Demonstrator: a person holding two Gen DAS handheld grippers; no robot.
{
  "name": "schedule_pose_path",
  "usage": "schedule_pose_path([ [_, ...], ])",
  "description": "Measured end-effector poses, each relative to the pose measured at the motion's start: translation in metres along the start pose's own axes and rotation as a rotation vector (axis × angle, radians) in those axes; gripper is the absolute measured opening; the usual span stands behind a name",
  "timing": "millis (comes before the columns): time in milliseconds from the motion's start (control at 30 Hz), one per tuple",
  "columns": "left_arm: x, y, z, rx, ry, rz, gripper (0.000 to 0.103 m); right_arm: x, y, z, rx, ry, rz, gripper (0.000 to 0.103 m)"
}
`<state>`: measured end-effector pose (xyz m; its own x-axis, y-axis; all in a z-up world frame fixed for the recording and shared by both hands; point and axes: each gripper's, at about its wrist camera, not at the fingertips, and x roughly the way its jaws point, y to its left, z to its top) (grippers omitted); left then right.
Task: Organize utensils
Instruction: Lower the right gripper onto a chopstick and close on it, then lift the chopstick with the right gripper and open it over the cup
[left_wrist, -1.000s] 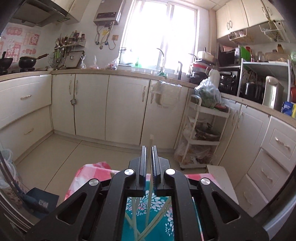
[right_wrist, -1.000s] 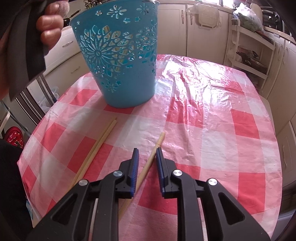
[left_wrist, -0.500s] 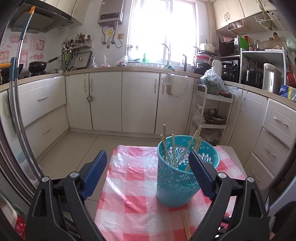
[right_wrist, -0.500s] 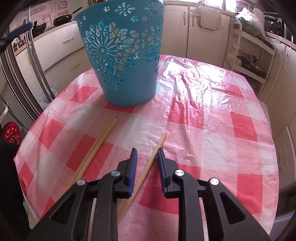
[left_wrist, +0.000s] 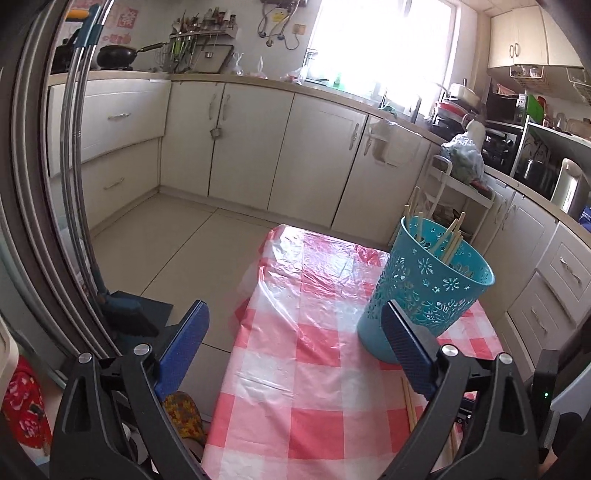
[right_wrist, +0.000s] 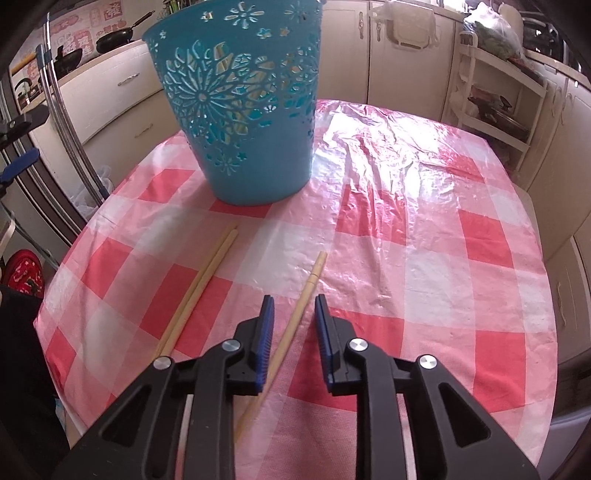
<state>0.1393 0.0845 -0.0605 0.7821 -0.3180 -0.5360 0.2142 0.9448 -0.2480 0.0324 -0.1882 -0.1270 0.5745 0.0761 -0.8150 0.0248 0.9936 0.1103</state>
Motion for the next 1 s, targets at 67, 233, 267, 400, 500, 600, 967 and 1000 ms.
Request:
schedule_pose_path([
  [67,0.006,-0.002,-0.001,-0.008,0.020,0.001,0.090,0.002,0.003,0.002,0.008,0.004,-0.011,0.028],
  [233,0.013,-0.008,-0.002,-0.003,0.040,-0.005,0.091,0.006,0.011,0.004,-0.002,-0.004,-0.047,0.025],
  [267,0.013,-0.010,-0.002,0.003,0.042,-0.005,0.091,0.005,0.012,0.003,-0.009,-0.006,-0.037,0.019],
  [400,0.016,-0.017,-0.003,0.024,0.053,-0.006,0.091,0.002,0.014,0.000,-0.065,0.004,-0.002,0.008],
  [500,0.017,-0.021,-0.005,0.035,0.058,-0.004,0.091,0.001,0.008,0.000,-0.048,0.025,0.011,0.008],
  [600,0.020,-0.024,-0.006,0.047,0.067,-0.002,0.092,0.001,0.012,0.000,-0.067,0.026,-0.014,0.008],
  [967,0.027,-0.037,-0.011,0.108,0.096,0.010,0.093,-0.045,-0.010,0.002,0.122,-0.084,0.194,0.006],
  [1000,0.028,-0.038,-0.011,0.112,0.101,0.011,0.094,-0.053,-0.012,0.005,0.136,-0.106,0.212,0.006],
])
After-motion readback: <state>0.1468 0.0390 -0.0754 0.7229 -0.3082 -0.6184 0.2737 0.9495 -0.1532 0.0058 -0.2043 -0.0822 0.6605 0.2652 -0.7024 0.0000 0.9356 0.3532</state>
